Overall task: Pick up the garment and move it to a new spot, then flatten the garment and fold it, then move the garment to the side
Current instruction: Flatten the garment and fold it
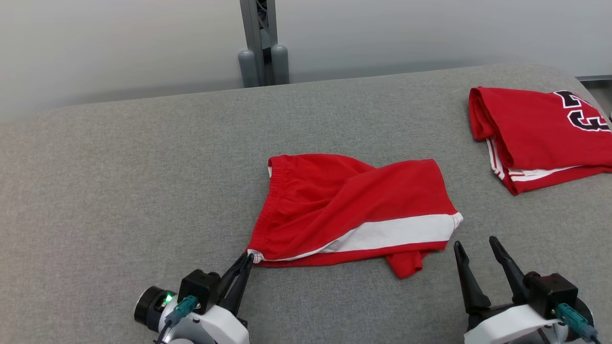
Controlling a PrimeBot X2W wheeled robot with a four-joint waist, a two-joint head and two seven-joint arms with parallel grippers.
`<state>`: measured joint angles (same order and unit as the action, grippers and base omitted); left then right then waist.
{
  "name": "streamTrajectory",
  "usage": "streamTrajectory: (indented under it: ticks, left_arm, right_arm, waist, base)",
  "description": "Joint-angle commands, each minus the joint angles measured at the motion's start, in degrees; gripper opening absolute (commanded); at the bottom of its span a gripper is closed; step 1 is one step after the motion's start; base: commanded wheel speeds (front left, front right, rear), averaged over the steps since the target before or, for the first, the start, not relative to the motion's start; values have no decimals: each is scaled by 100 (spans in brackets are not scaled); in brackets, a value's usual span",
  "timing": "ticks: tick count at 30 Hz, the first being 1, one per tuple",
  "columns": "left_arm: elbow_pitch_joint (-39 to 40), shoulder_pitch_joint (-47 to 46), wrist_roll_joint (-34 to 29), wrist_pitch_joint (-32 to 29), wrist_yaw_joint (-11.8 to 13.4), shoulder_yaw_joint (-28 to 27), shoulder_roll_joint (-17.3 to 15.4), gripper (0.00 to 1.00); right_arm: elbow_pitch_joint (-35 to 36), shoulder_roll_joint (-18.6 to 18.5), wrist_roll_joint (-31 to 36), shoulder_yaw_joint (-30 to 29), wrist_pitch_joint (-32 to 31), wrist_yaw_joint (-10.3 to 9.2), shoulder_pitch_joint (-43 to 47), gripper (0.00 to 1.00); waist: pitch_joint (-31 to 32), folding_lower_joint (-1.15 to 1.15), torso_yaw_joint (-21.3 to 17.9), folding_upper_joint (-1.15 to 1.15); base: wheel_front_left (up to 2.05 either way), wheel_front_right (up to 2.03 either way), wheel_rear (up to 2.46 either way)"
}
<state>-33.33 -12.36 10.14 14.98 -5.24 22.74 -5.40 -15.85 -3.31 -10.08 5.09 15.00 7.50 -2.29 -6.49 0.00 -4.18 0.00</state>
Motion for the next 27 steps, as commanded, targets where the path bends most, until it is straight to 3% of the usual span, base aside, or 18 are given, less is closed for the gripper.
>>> streamTrajectory:
  ticks: [1, 9, 19, 20, 21, 22, 27]
  left_arm:
    - [117, 125, 135, 24, -37, -105, -47, 0]
    - [527, 466, 545, 23, -132, -309, -122, 0]
    - [709, 376, 498, 25, -40, -274, -126, 0]
    - [715, 373, 492, 25, -31, -267, -125, 0]
    - [727, 372, 487, 25, -26, -264, -124, 0]
    - [738, 371, 482, 25, -18, -257, -120, 0]
    - [859, 381, 491, 25, -13, -270, -108, 0]
  right_arm:
    - [-192, -29, -113, 23, 27, -2, -99, 100]
    - [-1384, -105, -677, 349, 27, -2, -811, 100]
    - [-2342, -162, -504, 489, 28, -2, -1455, 100]
    - [-2376, -173, -502, 530, 27, -2, -1478, 47]
    - [-2380, -197, -479, 559, 28, -2, -1506, 29]
    - [-2364, -214, -465, 583, 27, -2, -1520, 0]
    - [-2053, -312, -227, 386, 28, -2, -1352, 0]
  waist:
    - [-20, 0, 34, 0]
    - [-130, 0, 266, 0]
    - [-270, 0, 423, 0]
    - [-276, 0, 429, 0]
    - [-281, 0, 433, 0]
    - [-285, 0, 438, 0]
    - [-242, 0, 463, 0]
  base:
    - [0, 0, 0]
    - [0, 0, 0]
    - [0, 0, 0]
    - [0, 0, 0]
    - [0, 0, 0]
    - [0, 0, 0]
    - [0, 0, 0]
